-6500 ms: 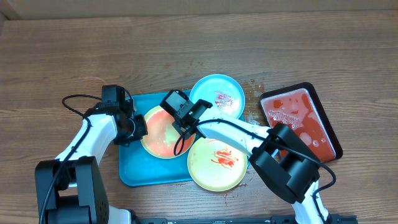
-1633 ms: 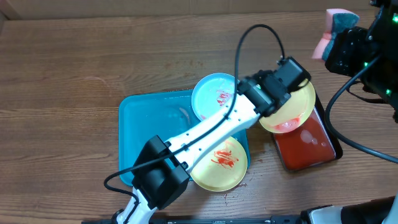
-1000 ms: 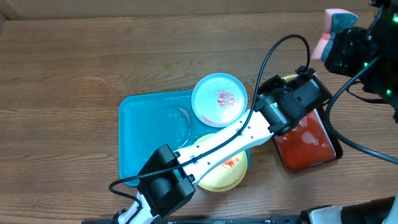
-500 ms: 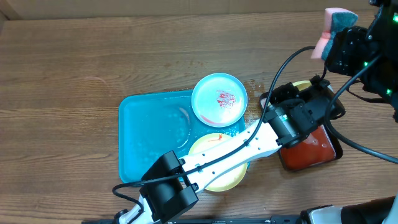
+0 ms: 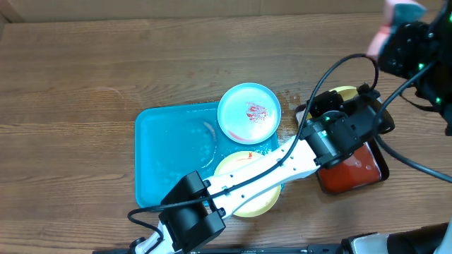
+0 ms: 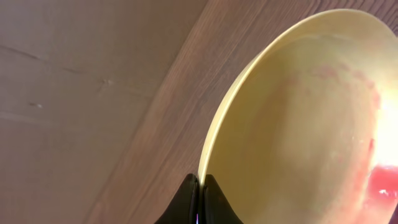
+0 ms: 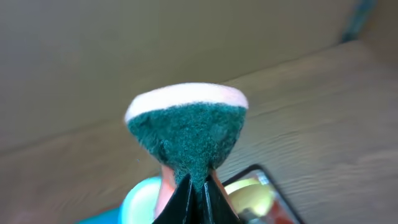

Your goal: Clean dirty plates on tray and stack at the side

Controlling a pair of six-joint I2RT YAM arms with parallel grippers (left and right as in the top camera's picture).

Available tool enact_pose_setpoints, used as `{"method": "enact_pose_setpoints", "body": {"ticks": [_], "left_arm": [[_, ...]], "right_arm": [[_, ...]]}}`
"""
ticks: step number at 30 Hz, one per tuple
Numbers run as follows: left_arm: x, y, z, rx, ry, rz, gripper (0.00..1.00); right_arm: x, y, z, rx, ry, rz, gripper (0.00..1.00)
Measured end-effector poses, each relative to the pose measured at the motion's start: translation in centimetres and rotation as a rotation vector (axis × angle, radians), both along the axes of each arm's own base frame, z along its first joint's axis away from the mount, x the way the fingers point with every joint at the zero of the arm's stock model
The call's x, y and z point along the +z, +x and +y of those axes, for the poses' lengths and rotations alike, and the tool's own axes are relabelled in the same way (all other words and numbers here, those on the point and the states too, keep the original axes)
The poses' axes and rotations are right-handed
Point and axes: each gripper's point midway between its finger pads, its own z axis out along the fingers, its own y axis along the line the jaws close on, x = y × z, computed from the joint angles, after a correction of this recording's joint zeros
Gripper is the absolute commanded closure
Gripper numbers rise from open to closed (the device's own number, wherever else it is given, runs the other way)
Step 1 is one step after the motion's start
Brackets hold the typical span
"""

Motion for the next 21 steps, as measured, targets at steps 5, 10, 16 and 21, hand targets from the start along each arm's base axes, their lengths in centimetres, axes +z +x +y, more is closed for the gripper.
{"method": "enact_pose_setpoints", "body": {"ticks": [5,10,16,21], "left_arm": [[0.0,-0.4,-0.3,-0.012,0.022,-0.009,0.95],[-0.9,-0.2,-0.3,-0.01,0.045,-0.006,0.95],[-2.4,0.2,-0.3,0.003,0.092,-0.016,0.95],[-3.0,0.8,-0.8,0.013,0.098,-0.043,0.95]], "right_arm": [[-0.3,-2.1,-5.3,-0.319,-0.075,0.008,0.96],[0.6,-3.3,-9.1,-0.527,-0.095,-0.039,0.96],[0.8,-4.0,-10.8,-0.613,-0.091,-0.058,0.96],[0.8,-3.9,-10.7,-0.616,-0.081,-0.063,0.96]]}}
